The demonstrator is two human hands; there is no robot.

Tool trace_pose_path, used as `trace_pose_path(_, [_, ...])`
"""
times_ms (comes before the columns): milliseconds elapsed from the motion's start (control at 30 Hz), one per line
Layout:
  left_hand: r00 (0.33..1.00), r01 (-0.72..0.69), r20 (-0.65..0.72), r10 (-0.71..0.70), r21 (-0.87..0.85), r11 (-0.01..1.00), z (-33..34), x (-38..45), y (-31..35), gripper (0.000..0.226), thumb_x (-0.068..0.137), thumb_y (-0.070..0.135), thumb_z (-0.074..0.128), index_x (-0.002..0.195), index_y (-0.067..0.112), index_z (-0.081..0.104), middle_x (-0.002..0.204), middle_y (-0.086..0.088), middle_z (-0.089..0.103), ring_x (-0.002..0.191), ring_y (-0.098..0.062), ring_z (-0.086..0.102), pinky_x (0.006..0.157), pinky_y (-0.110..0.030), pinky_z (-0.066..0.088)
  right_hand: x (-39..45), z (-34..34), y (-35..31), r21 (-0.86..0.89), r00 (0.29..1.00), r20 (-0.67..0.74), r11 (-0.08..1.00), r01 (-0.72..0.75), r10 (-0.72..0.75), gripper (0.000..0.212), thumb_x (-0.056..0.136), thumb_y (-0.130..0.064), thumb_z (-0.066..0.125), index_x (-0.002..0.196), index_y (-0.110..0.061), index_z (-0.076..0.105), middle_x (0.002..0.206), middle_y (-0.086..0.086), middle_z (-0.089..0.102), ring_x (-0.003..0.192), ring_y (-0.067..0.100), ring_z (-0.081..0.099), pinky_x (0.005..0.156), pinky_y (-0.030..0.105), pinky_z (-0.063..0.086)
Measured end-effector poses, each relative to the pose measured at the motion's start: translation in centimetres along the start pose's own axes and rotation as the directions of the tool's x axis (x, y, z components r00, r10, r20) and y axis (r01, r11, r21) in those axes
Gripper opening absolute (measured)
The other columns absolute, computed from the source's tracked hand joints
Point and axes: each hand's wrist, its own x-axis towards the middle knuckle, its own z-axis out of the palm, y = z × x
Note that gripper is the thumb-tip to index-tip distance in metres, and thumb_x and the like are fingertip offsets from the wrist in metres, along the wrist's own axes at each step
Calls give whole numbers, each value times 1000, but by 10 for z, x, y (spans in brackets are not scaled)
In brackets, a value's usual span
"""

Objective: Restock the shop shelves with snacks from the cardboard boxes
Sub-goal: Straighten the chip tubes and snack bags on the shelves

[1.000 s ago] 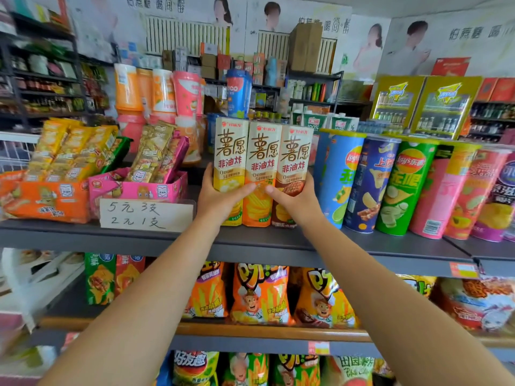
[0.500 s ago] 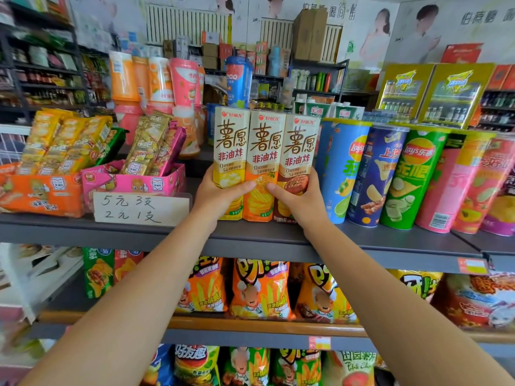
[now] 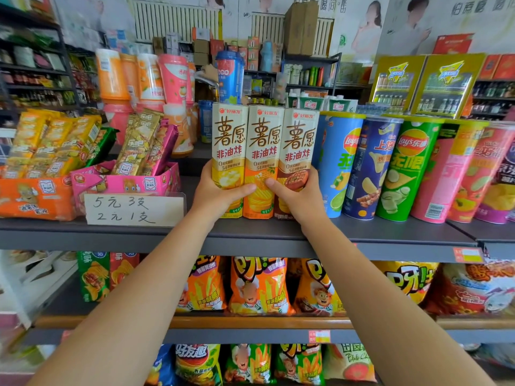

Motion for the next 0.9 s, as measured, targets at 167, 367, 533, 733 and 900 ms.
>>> trace_pose_path(167, [999,35,1,-35,-39,999,-2,-3,2,78,78,49,78,144,33,40,124,17,57,113,-6,51,86,-27,42,-2,0,-2,27,999,-27,999,-43,44,74,80,-48,78,141,-26,43,127,-11,62,115,8,60,102,35,51])
trace_pose_path(367, [999,49,4,-49,-27,998,-1,-4,3,72,82,51,73,144,34,39,119,19,54,111,-4,48,90,-28,40,-3,1,-3,-12,999,-28,999,-40,40,71,86,-48,72,145,-26,39,130,-11,59,116,8,57,95,25,47])
trace_pose_path(533, [999,47,12,-46,-22,999,0,-4,2,73,82,51,73,144,33,38,121,18,54,111,-4,49,88,-27,40,-4,1,-3,-36,999,-23,999,-34,33,69,87,-46,71,144,-26,38,129,-11,59,116,8,56,96,25,46])
trace_pose_path(733, [999,39,-6,-39,-20,999,-3,-10,6,88,76,51,80,148,30,35,135,12,56,118,-8,52,93,-28,44,-9,-1,-10,-37,995,-29,995,-91,90,80,81,-52,76,145,-25,38,132,-9,59,120,11,57,105,36,49])
trace_pose_path(900, [991,121,-68,-113,128,984,-8,-49,15,106,79,55,75,159,25,12,160,2,31,145,-19,32,114,-40,31,-52,-9,-34,-73,991,-34,989,-131,129,89,88,-51,69,155,-15,22,152,-2,42,136,8,41,115,32,36])
